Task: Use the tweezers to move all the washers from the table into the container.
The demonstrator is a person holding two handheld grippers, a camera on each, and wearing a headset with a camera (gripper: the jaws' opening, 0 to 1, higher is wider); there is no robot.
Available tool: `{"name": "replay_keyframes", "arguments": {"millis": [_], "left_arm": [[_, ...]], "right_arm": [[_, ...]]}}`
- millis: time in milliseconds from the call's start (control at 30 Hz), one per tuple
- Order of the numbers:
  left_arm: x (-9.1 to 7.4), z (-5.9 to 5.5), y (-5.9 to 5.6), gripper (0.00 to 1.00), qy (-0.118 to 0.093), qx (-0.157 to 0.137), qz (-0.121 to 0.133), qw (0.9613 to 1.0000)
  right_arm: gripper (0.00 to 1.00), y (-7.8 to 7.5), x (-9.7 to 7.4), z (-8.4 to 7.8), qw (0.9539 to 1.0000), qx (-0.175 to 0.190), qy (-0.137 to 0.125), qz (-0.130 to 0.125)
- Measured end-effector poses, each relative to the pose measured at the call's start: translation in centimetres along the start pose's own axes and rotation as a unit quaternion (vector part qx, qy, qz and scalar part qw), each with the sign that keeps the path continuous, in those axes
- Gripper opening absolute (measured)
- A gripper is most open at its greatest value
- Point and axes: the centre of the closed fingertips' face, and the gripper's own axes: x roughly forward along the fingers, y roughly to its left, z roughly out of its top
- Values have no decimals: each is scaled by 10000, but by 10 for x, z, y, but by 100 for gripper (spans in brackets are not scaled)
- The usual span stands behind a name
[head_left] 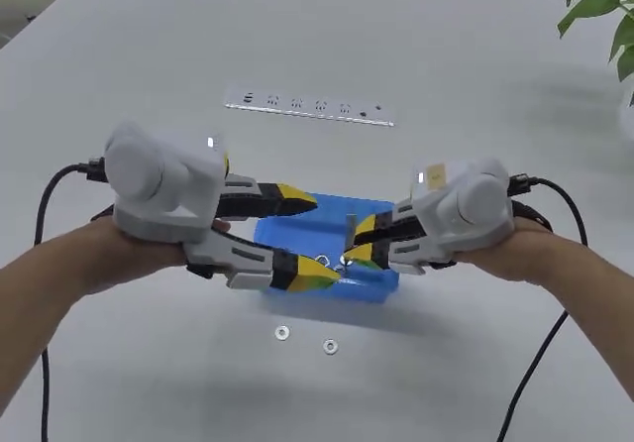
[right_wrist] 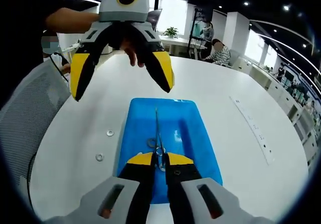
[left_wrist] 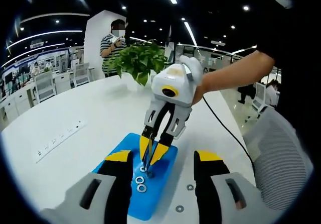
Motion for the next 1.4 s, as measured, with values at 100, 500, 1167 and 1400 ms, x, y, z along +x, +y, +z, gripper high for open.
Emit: {"name": "replay_keyframes", "arguments": {"millis": [100,500,1167,1400], "left_arm": [[5,0,1,43,79,125,-81,9999],[21,-3,9,23,235,447,-113,9987],[34,4,16,6,227,819,-120,9963],[33,4,17,5,237,853,-91,9960]], "right_arm": [[9,0,0,0,10000,-5,1,-4],[9,1,0,-1,10000,-31,15,11],[11,3,-1,-1,9999,-115,20,32],[12,3,-1,1,9999,-138,38,6]]}}
